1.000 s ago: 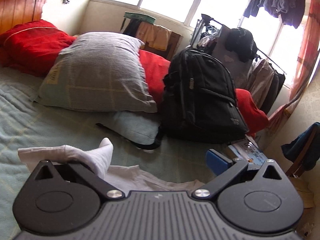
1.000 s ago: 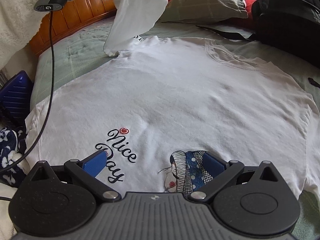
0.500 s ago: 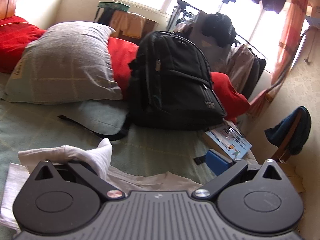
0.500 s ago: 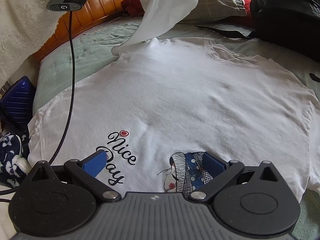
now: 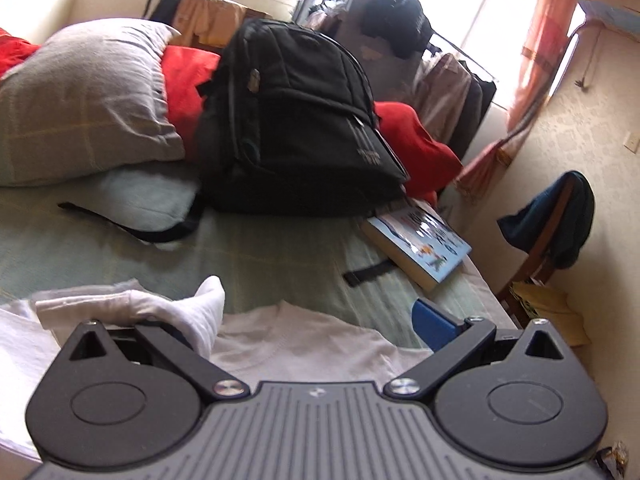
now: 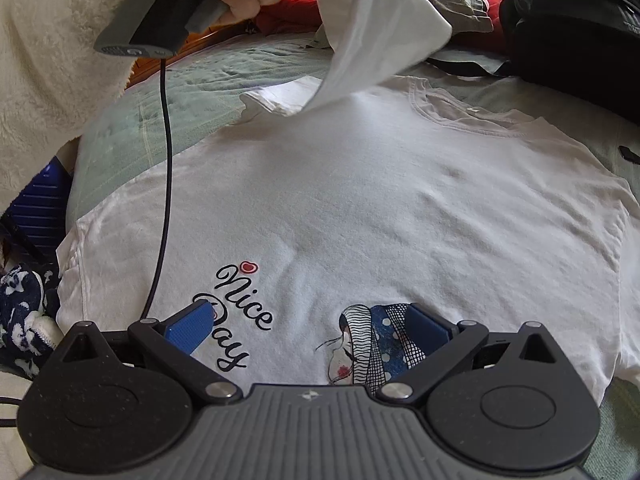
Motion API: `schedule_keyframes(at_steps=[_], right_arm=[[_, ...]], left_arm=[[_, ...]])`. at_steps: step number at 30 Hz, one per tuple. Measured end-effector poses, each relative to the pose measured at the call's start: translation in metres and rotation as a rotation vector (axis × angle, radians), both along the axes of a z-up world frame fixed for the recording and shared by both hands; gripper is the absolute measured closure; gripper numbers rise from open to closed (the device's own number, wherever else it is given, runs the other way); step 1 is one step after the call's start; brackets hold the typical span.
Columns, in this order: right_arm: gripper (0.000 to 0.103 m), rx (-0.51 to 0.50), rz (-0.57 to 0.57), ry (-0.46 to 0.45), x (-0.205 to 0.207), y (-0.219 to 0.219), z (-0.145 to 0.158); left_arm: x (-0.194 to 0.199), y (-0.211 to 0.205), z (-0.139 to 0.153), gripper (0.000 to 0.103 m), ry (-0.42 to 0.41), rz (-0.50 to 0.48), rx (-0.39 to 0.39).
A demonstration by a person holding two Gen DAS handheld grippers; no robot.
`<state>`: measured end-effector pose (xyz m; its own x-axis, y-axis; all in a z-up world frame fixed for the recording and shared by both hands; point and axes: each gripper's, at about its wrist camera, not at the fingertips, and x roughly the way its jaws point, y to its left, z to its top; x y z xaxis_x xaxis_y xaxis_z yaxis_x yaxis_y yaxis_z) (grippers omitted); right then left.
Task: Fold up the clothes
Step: 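Lift the sleeve with the left tool and fold it across the shirt, then lower the sleeve onto the shirt and open the left tool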
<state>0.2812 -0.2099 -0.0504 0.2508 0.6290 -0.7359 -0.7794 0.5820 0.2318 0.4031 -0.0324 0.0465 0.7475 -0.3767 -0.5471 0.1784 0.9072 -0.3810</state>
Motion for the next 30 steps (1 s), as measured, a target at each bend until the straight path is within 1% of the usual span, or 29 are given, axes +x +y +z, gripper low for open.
schedule_keyframes(at_steps=[8,11,23,26,30], right_arm=[[0.0,0.003,-0.001,0.002,0.0,-0.001,0.0],[0.0,0.003,-0.001,0.002,0.0,0.0,0.0],[0.0,0.008,-0.003,0.009,0.002,-0.002,-0.001],[0.0,0.009,-0.003,0.01,0.002,-0.001,-0.001],[0.0,0.011,-0.004,0.012,0.002,-0.001,-0.001]], left_arm=[[-0.007,-0.032,-0.031,0.002,0.039,-0.111,0.078],[-0.007,-0.04,-0.044,0.002,0.055,-0.131,0.096],[0.006,-0.058,-0.093,0.001,0.159,-0.187,0.09],[0.004,-0.056,-0.099,0.001,0.178,-0.196,0.08],[-0.009,-0.048,-0.098,0.001,0.188,-0.217,0.067]])
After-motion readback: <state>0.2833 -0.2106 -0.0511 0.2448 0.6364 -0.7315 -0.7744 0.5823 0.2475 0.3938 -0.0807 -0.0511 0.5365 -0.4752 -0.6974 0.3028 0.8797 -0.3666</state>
